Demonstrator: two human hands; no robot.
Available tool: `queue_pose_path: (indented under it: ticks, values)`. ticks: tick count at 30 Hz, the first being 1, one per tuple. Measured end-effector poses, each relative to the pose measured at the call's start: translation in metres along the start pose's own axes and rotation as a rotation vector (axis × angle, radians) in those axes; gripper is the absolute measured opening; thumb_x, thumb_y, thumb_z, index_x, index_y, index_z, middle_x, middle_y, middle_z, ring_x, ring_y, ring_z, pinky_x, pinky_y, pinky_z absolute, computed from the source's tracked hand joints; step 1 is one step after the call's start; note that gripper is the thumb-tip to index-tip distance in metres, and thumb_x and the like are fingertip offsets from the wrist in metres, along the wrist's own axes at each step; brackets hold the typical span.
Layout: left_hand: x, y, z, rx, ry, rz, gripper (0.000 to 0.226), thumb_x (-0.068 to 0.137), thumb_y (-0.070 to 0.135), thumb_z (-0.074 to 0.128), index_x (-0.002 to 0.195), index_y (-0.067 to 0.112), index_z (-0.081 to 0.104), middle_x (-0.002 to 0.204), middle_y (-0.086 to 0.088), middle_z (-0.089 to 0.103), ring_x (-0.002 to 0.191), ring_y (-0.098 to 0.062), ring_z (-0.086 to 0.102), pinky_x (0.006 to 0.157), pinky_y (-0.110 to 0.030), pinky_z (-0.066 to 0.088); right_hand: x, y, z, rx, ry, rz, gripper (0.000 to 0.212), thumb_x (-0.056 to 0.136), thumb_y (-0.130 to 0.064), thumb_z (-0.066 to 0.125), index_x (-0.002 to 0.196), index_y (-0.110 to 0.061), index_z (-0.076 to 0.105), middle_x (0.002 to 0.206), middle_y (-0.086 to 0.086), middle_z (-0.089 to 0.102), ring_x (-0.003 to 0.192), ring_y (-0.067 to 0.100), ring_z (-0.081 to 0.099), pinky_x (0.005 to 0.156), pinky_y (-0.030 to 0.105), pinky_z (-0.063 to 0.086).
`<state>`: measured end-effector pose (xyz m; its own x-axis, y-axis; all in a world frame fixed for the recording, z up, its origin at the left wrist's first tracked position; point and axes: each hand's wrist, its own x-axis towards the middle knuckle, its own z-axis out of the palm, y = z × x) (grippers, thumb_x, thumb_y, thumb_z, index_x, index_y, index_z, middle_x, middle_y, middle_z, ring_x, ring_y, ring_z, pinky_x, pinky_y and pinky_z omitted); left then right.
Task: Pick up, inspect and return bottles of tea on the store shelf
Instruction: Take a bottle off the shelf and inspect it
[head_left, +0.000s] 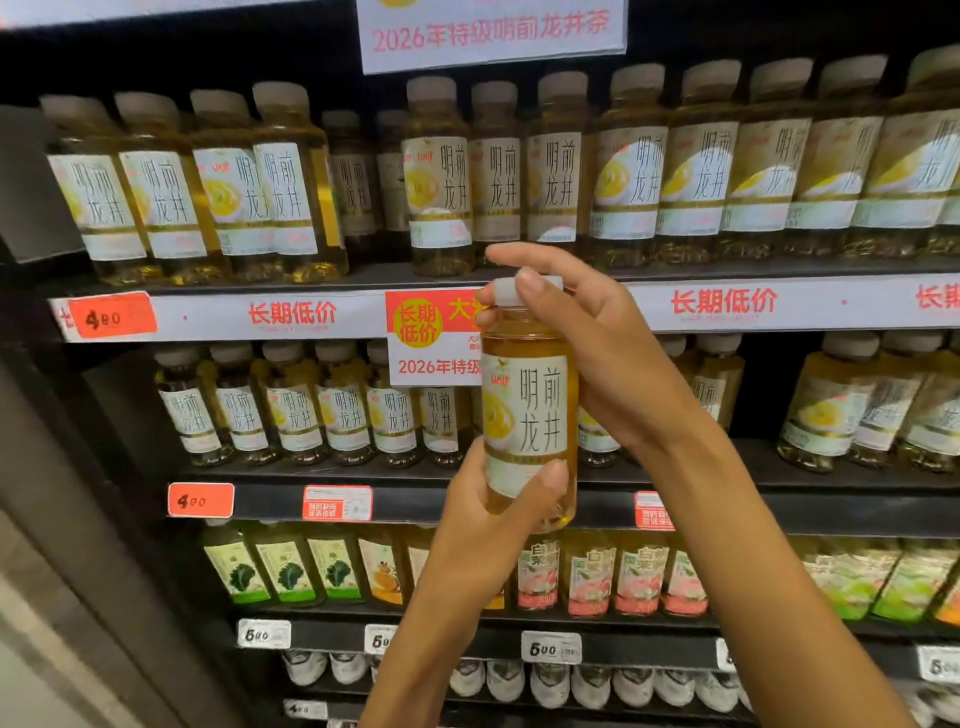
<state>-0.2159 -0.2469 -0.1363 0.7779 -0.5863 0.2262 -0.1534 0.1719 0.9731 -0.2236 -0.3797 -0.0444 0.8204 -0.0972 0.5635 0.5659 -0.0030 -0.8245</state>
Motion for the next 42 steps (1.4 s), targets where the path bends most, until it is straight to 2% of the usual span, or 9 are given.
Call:
queue_pose_path:
  ticks: [4, 6, 12, 18, 23, 30, 35, 39, 42]
  values:
    - [-0.003, -0.005, -0.009, -0.100, -0.127, -0.020, 0.060, 0.065, 0.064, 0.069, 0.116, 0.034, 0.059, 0.118, 0.009, 0.069, 0.115, -0.009, 0.061, 0.095, -0.025, 0.049, 0.000, -0.004, -0.001, 0.150, -0.044, 0.004, 0.026, 0.095, -0.021, 0.050, 0.118, -0.020, 0.062, 0.096, 0.002, 0.073, 0.090, 0.013, 0.068, 0.078, 0.027, 0.053]
    - [-0.002, -0.005, -0.010, -0.090, -0.147, -0.009, 0.055, 0.068, 0.057, 0.069, 0.117, 0.032, 0.060, 0.117, 0.004, 0.070, 0.115, -0.014, 0.062, 0.096, -0.029, 0.050, 0.000, -0.003, 0.000, 0.165, -0.052, -0.005, 0.028, 0.094, -0.022, 0.049, 0.120, -0.019, 0.060, 0.096, 0.002, 0.073, 0.090, 0.014, 0.068, 0.079, 0.027, 0.053]
    - [0.010, -0.004, -0.013, -0.043, 0.012, 0.164, 0.046, 0.065, 0.040, 0.073, 0.108, 0.031, 0.059, 0.102, 0.018, 0.072, 0.098, 0.002, 0.066, 0.074, -0.008, 0.049, -0.009, -0.004, -0.001, 0.024, -0.089, -0.017, 0.030, 0.094, -0.024, 0.053, 0.124, -0.017, 0.054, 0.112, 0.004, 0.070, 0.099, 0.008, 0.067, 0.082, 0.021, 0.051]
    - [0.018, -0.007, -0.024, 0.104, 0.068, 0.267, 0.054, 0.064, 0.036, 0.079, 0.114, 0.038, 0.059, 0.108, 0.011, 0.071, 0.101, -0.006, 0.067, 0.079, -0.012, 0.050, -0.022, 0.003, -0.007, 0.049, -0.171, -0.012, 0.059, 0.077, -0.052, 0.068, 0.122, -0.016, 0.056, 0.121, -0.002, 0.065, 0.119, 0.024, 0.058, 0.094, 0.034, 0.048]
    - [0.019, -0.007, -0.027, 0.152, 0.050, 0.299, 0.066, 0.064, 0.029, 0.082, 0.125, 0.031, 0.057, 0.115, 0.007, 0.068, 0.107, -0.011, 0.065, 0.081, -0.015, 0.051, -0.025, 0.005, -0.009, 0.101, -0.247, -0.104, 0.045, 0.080, -0.045, 0.070, 0.112, -0.016, 0.060, 0.112, 0.000, 0.065, 0.111, 0.026, 0.059, 0.090, 0.038, 0.048]
    - [0.021, -0.008, -0.029, 0.129, 0.028, 0.294, 0.068, 0.061, 0.022, 0.085, 0.123, 0.025, 0.057, 0.117, 0.006, 0.067, 0.110, -0.011, 0.063, 0.080, -0.013, 0.051, -0.024, 0.002, -0.013, 0.012, -0.403, -0.175, 0.039, 0.082, -0.039, 0.070, 0.114, -0.019, 0.061, 0.116, -0.002, 0.063, 0.115, 0.022, 0.056, 0.093, 0.032, 0.044]
    - [0.013, -0.004, -0.028, 0.141, -0.062, 0.273, 0.047, 0.063, 0.034, 0.081, 0.107, 0.037, 0.066, 0.106, 0.007, 0.072, 0.100, -0.010, 0.068, 0.078, -0.016, 0.052, -0.020, -0.001, -0.005, 0.157, -0.193, -0.059, 0.046, 0.079, -0.045, 0.070, 0.109, -0.013, 0.059, 0.100, 0.001, 0.069, 0.099, 0.023, 0.065, 0.084, 0.034, 0.051]
    - [0.004, -0.002, -0.018, 0.106, -0.142, 0.187, 0.030, 0.071, 0.050, 0.064, 0.101, 0.049, 0.068, 0.103, 0.020, 0.072, 0.099, 0.001, 0.066, 0.076, -0.011, 0.051, -0.012, 0.000, -0.002, 0.069, 0.027, 0.029, 0.036, 0.093, -0.046, 0.047, 0.108, -0.015, 0.059, 0.090, 0.000, 0.072, 0.090, 0.020, 0.070, 0.078, 0.027, 0.053]
    - [0.003, -0.002, -0.014, -0.003, -0.175, 0.038, 0.056, 0.067, 0.078, 0.056, 0.114, 0.050, 0.062, 0.117, 0.020, 0.067, 0.113, 0.000, 0.060, 0.097, -0.026, 0.048, -0.007, -0.001, -0.004, 0.084, 0.051, 0.085, 0.045, 0.085, -0.055, 0.049, 0.104, -0.017, 0.064, 0.087, 0.003, 0.072, 0.087, 0.018, 0.069, 0.076, 0.027, 0.054]
